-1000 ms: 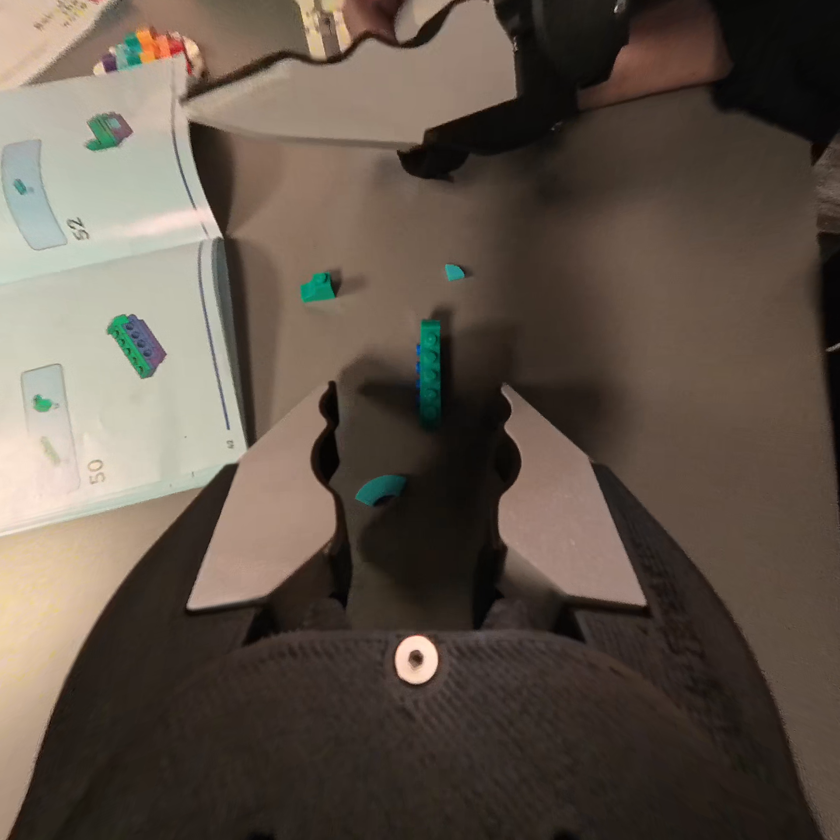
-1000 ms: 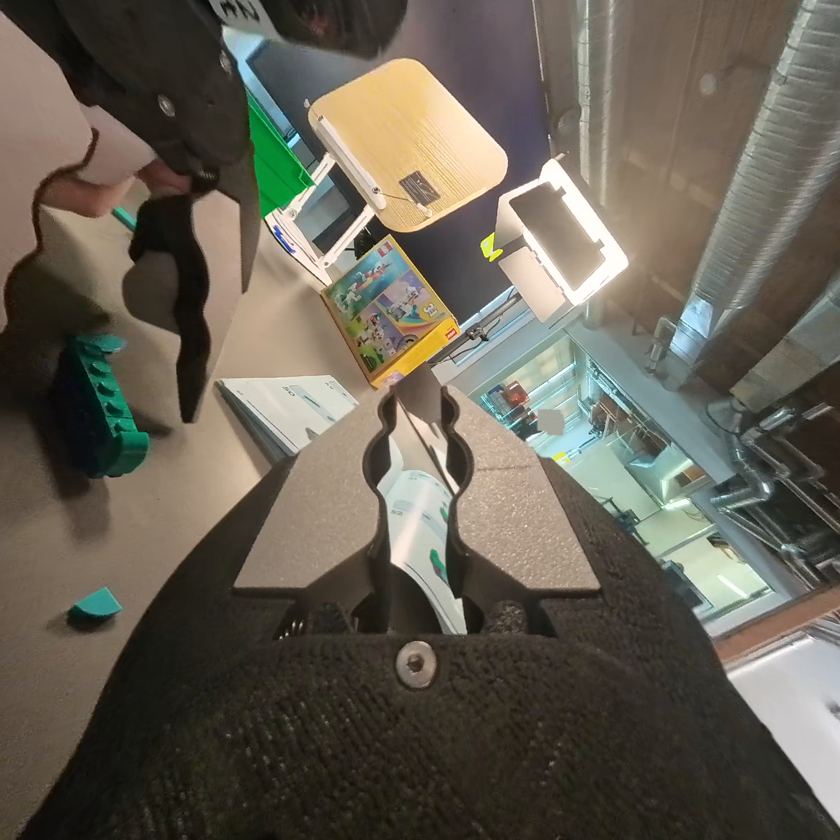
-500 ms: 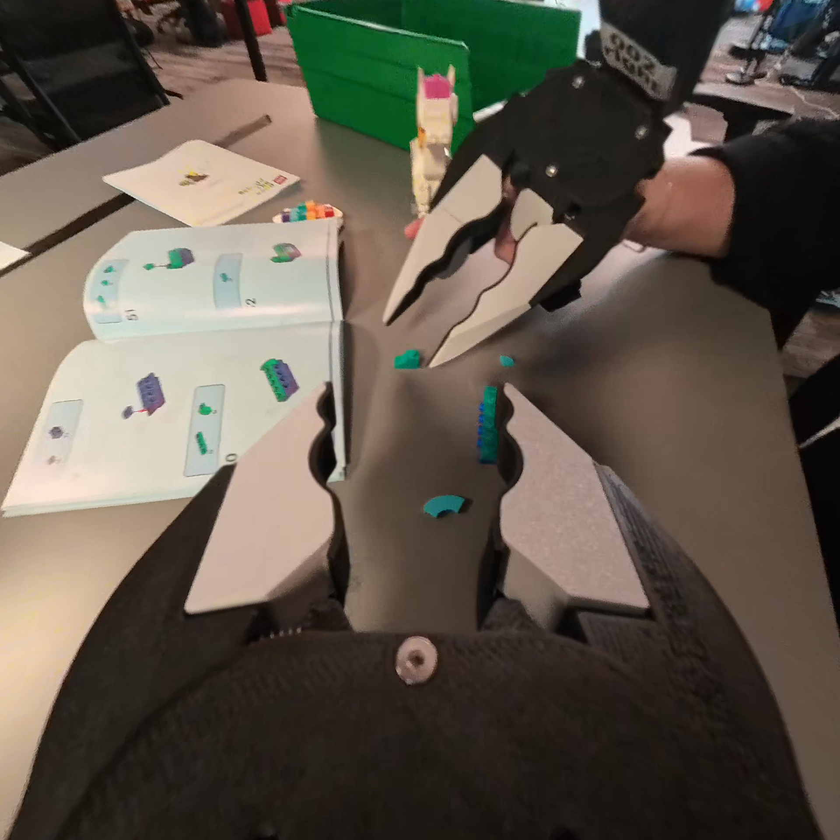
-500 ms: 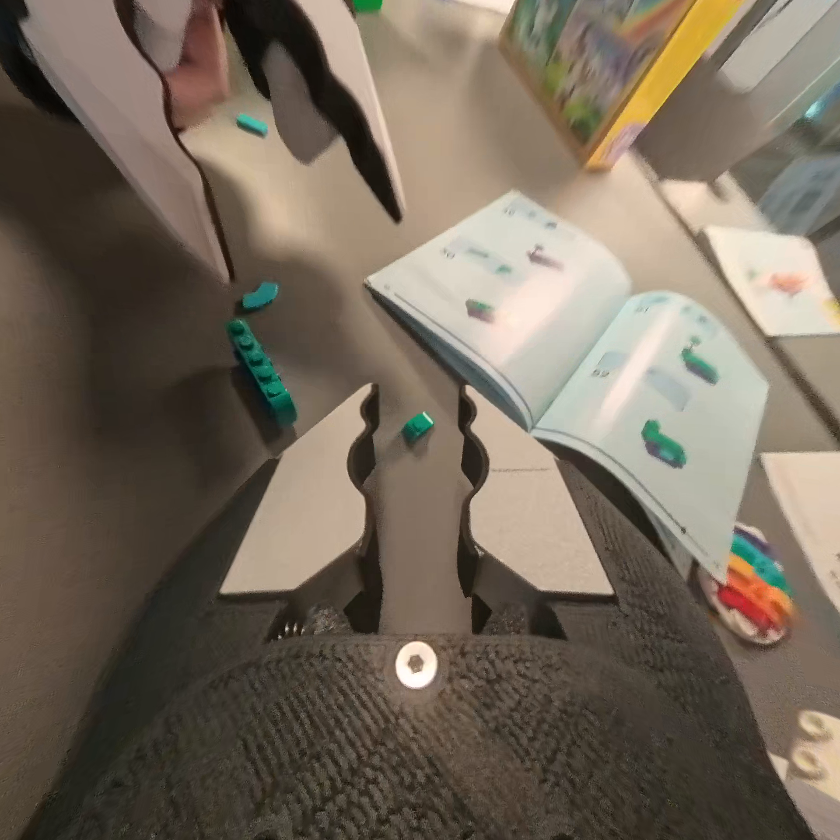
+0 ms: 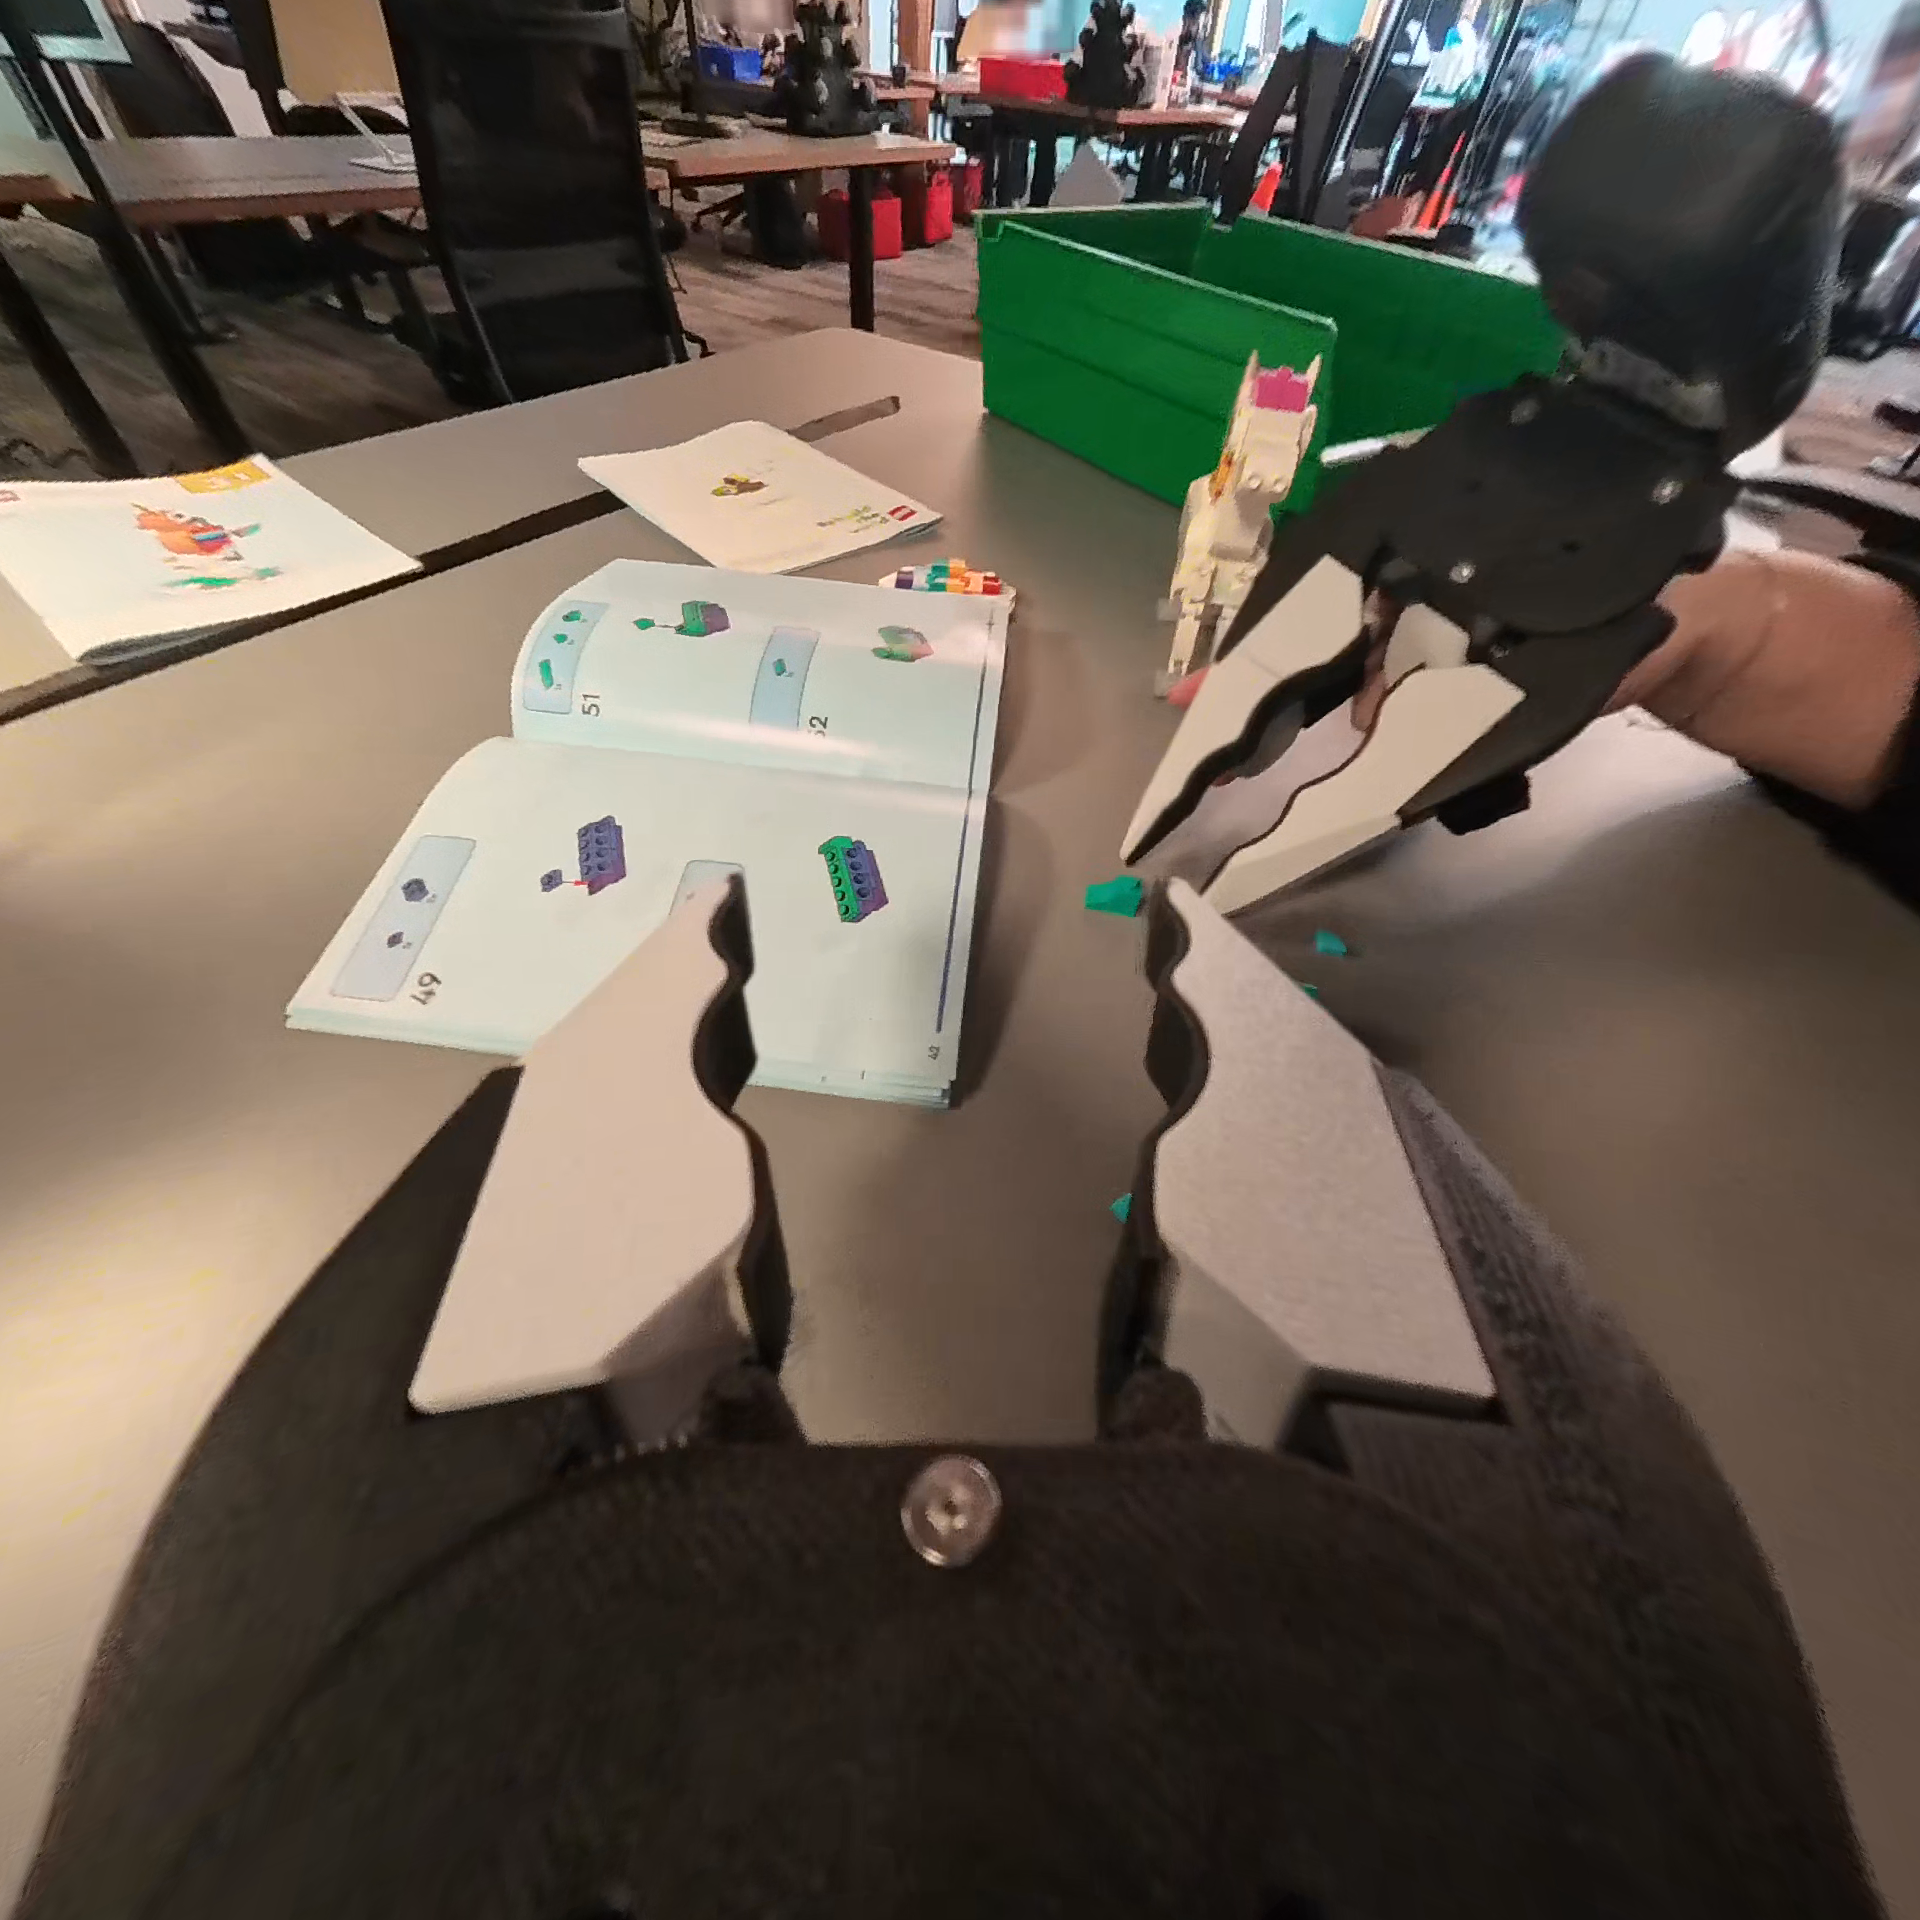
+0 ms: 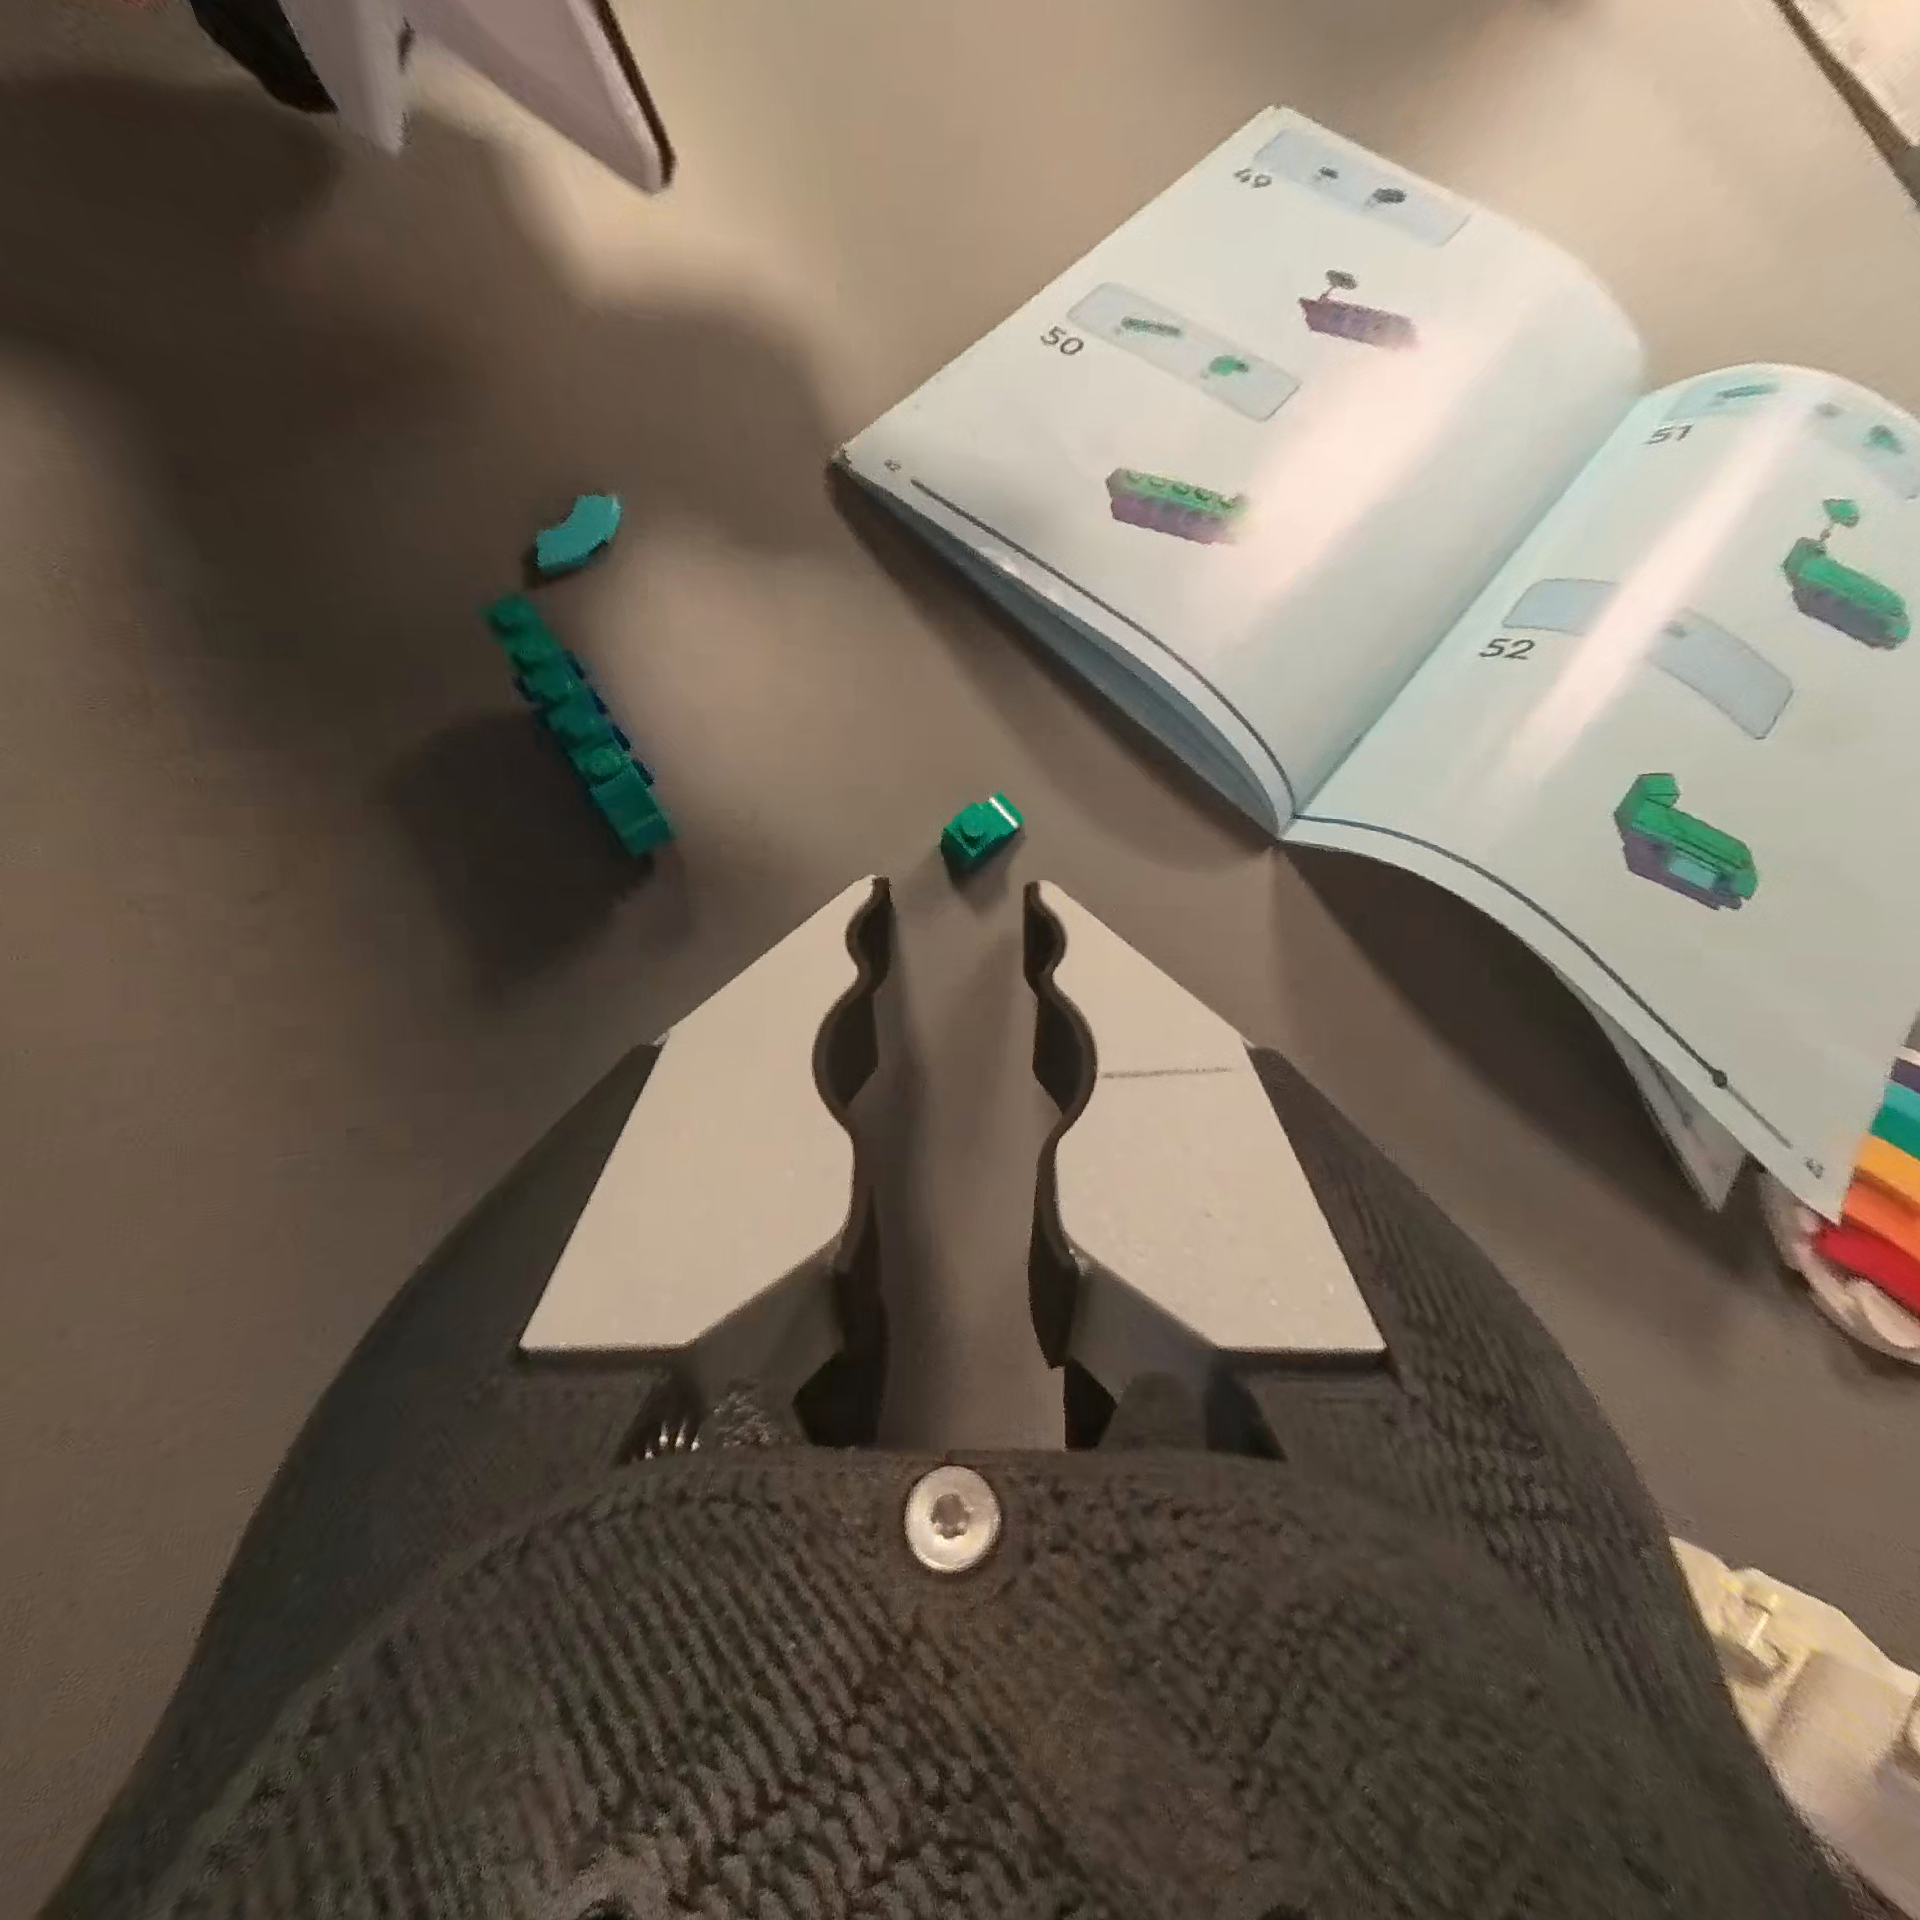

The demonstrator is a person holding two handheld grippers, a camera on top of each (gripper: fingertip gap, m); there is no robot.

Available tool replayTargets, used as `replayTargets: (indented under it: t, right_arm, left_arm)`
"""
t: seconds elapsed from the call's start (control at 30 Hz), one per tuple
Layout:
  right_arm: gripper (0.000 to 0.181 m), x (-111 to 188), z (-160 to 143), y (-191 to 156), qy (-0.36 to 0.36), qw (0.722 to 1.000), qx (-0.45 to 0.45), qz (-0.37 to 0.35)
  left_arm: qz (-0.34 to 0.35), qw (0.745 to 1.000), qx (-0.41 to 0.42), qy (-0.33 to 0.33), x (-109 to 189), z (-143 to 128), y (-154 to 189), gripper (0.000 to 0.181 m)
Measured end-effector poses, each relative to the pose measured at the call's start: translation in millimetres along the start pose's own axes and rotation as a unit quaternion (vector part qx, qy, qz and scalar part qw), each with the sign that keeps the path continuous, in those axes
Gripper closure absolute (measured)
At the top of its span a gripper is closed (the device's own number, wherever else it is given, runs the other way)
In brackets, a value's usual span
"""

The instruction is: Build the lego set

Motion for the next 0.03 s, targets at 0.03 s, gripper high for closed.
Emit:
replayTargets:
  t: [0.03]
  right_arm:
    - [0.159, -0.4, 0.7, -0.7, 0.002, 1.000, 0.004, -0.002]
  left_arm:
    - [-0.003, 1.000, 0.007, 0.002, 0.1, 0.2, -0.5, 0.105]
Point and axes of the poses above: each gripper's, where its closed fingertips meet, x back along the fingers, z out of its top, y = z × x across the jaws, the point moved 3 cm from there along x, back along the fingers, and after that the axes turned 7 degrees about -y, right-handed, at the moved point
